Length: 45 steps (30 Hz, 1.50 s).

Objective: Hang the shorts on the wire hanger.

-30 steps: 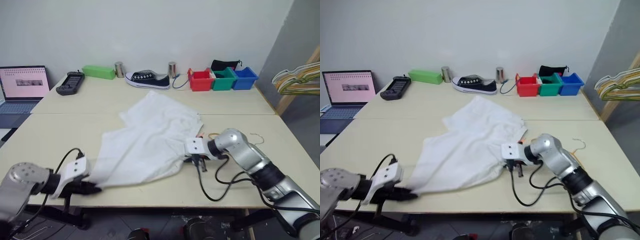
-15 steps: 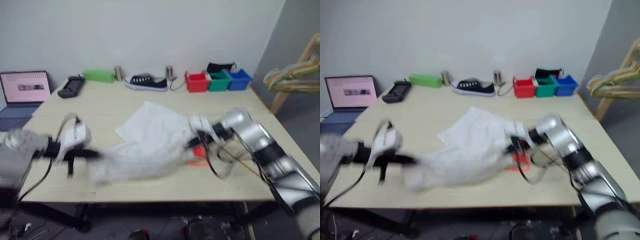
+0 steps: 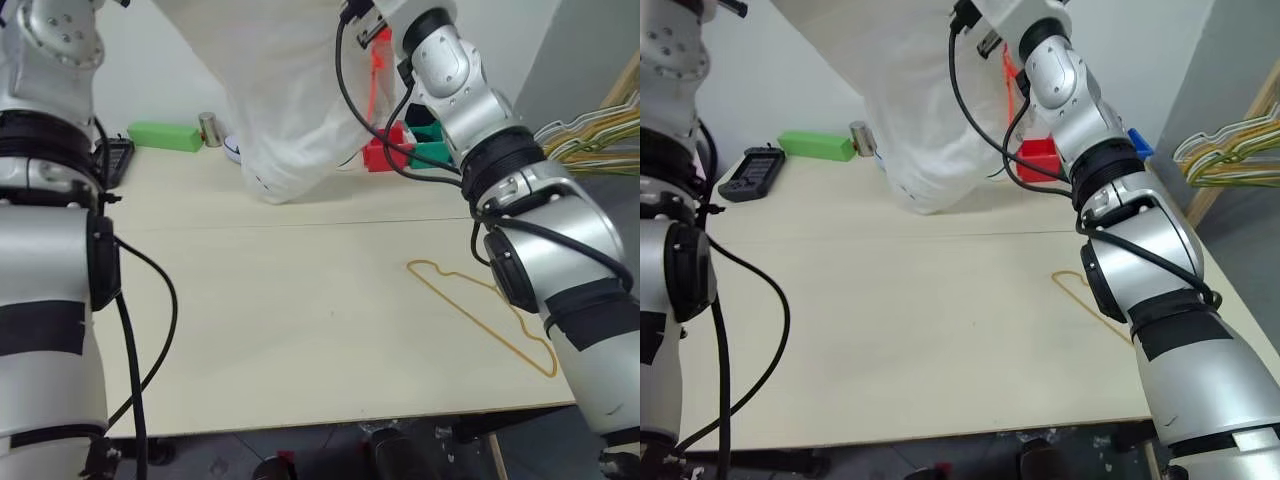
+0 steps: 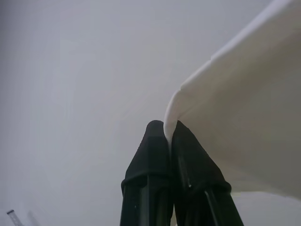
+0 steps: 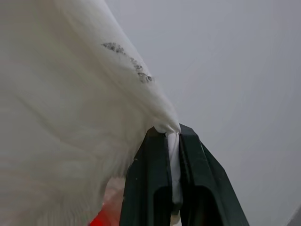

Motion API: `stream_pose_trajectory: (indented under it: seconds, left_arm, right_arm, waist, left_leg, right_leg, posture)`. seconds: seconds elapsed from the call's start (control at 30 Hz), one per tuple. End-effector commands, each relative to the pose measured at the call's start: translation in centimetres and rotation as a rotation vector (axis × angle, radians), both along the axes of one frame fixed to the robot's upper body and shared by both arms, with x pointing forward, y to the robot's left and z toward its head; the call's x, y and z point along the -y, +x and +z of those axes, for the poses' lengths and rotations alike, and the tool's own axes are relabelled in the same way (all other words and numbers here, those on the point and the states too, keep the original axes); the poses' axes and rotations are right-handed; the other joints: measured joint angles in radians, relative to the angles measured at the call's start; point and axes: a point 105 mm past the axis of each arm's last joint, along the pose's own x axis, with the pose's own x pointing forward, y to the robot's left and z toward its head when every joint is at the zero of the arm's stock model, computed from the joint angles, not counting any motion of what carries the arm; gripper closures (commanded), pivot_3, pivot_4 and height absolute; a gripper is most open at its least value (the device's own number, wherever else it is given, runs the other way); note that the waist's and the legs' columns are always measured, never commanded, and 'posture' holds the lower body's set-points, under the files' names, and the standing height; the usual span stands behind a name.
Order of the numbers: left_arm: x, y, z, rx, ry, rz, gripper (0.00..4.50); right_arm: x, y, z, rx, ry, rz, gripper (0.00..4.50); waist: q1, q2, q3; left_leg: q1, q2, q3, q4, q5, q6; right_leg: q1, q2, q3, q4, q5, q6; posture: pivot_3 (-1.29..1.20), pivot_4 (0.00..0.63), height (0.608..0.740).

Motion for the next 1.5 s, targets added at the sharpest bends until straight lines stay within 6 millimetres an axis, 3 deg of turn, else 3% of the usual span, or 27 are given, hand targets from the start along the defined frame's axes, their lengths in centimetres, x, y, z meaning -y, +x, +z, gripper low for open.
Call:
stream_pose_trajectory:
  seconds: [0.03, 0.1, 0.2, 0.27, 0.4, 0.47, 0.57, 0.67, 0.77, 0.9, 1.13, 1.5]
  left_arm:
    - [-3.0, 1.4, -11.8, -0.536, -0.059, -0.099, 4.46]
    - [-2.5, -0.6, -18.1, -0.836, -0.067, -0.218, 4.46]
    - [-0.5, -5.9, -23.4, -1.154, -0.078, -0.377, 4.46]
    - [-0.1, -8.3, -24.5, -1.248, -0.089, -0.397, 4.46]
    - [-0.8, -9.9, -24.6, -1.311, -0.074, -0.357, 4.46]
    - [-0.7, -10.6, -25.0, -1.351, -0.061, -0.361, 4.46]
    - [-1.0, -11.6, -26.5, -1.421, -0.023, -0.351, 4.46]
    - [-1.5, -12.9, -28.8, -1.507, 0.080, -0.337, 4.46]
    - [-1.7, -14.7, -30.9, -1.614, 0.165, -0.362, 4.46]
    - [-1.6, -16.3, -32.1, -1.705, 0.209, -0.410, 4.46]
    - [-2.0, -16.9, -32.7, -1.770, 0.223, -0.442, 4.46]
    - [-2.0, -17.6, -33.8, -1.823, 0.252, -0.470, 4.46]
  right_arm:
    - [-0.2, 1.5, -10.4, -0.374, -0.113, 0.131, 4.50]
    - [-0.6, 0.9, -15.4, -0.551, -0.194, 0.221, 4.50]
    - [-0.8, -0.7, -20.4, -0.740, -0.286, 0.335, 4.50]
    - [-0.9, -1.8, -22.5, -0.807, -0.336, 0.389, 4.50]
    - [-1.3, -3.7, -24.8, -0.889, -0.411, 0.471, 4.50]
    - [-1.5, -4.9, -25.7, -0.927, -0.453, 0.517, 4.50]
    - [-1.1, -7.0, -27.4, -0.982, -0.532, 0.564, 4.50]
    - [0.2, -8.8, -28.9, -1.032, -0.606, 0.556, 4.50]
    - [1.7, -9.8, -29.8, -1.067, -0.627, 0.519, 4.50]
    - [2.9, -11.1, -30.4, -1.118, -0.629, 0.506, 4.50]
    - [3.0, -15.5, -30.4, -1.233, -0.627, 0.608, 4.50]
    - [3.3, -18.9, -30.1, -1.427, -0.599, 0.710, 4.50]
  waist:
    - [-0.004, 0.004, -0.004]
    - [-0.022, 0.005, -0.004]
    - [-0.040, -0.004, 0.001]
    - [-0.037, -0.010, 0.001]
    - [-0.016, -0.011, 0.001]
    - [-0.005, -0.008, 0.003]
    - [0.008, -0.007, 0.003]
    - [0.018, -0.007, 0.002]
    - [0.032, -0.008, 0.002]
    - [0.037, -0.010, 0.000]
    - [0.038, -0.010, 0.000]
    - [0.030, -0.010, 0.001]
  left_leg:
    - [0.002, 0.001, 0.002, -0.001, -0.002, 0.004]
    - [0.002, 0.002, 0.005, -0.003, -0.004, 0.007]
    - [-0.004, 0.002, 0.003, 0.007, -0.003, 0.006]
    - [-0.007, 0.003, -0.003, 0.008, 0.001, -0.001]
    - [-0.003, 0.003, -0.012, 0.007, 0.005, 0.005]
    - [0.005, 0.003, -0.015, 0.006, 0.008, 0.009]
    - [0.033, 0.003, -0.016, 0.004, 0.005, 0.005]
    - [0.034, 0.003, -0.018, 0.003, 0.003, 0.002]
    - [0.032, 0.002, -0.017, 0.003, 0.004, 0.003]
    - [0.028, 0.002, -0.016, 0.003, 0.008, 0.009]
    - [0.026, 0.004, -0.015, 0.003, 0.006, 0.008]
    - [0.027, 0.004, -0.014, 0.003, 0.005, 0.006]
  right_leg:
    - [0.002, 0.000, 0.000, 0.000, 0.000, 0.000]
    - [0.001, 0.000, 0.000, 0.003, -0.001, -0.001]
    - [-0.005, 0.001, 0.000, 0.015, -0.001, -0.003]
    - [-0.006, 0.003, 0.000, 0.017, 0.000, -0.004]
    - [0.002, 0.007, -0.005, 0.017, -0.002, -0.006]
    - [0.010, 0.008, -0.007, 0.017, -0.004, -0.005]
    - [0.036, 0.007, -0.008, 0.013, -0.012, -0.016]
    - [0.036, 0.006, -0.009, 0.009, -0.012, -0.016]
    - [0.035, 0.005, -0.008, 0.007, -0.010, -0.014]
    - [0.034, 0.005, -0.008, 0.011, -0.008, -0.014]
    - [0.032, 0.007, -0.009, 0.014, -0.015, -0.015]
    - [0.032, 0.006, -0.009, 0.013, -0.016, -0.016]
  posture:
    - [-0.10, 0.000, 0.740]
    - [-0.08, 0.000, 0.740]
    - [-0.08, 0.000, 0.740]
    - [-0.06, 0.000, 0.740]
    - [-0.06, 0.000, 0.740]
    - [-0.06, 0.000, 0.740]
    - [-0.06, 0.000, 0.740]
    - [-0.06, 0.000, 0.740]
    - [-0.08, 0.000, 0.740]
    - [-0.09, 0.000, 0.740]
    - [-0.11, 0.006, 0.740]
    - [-0.12, 0.014, 0.740]
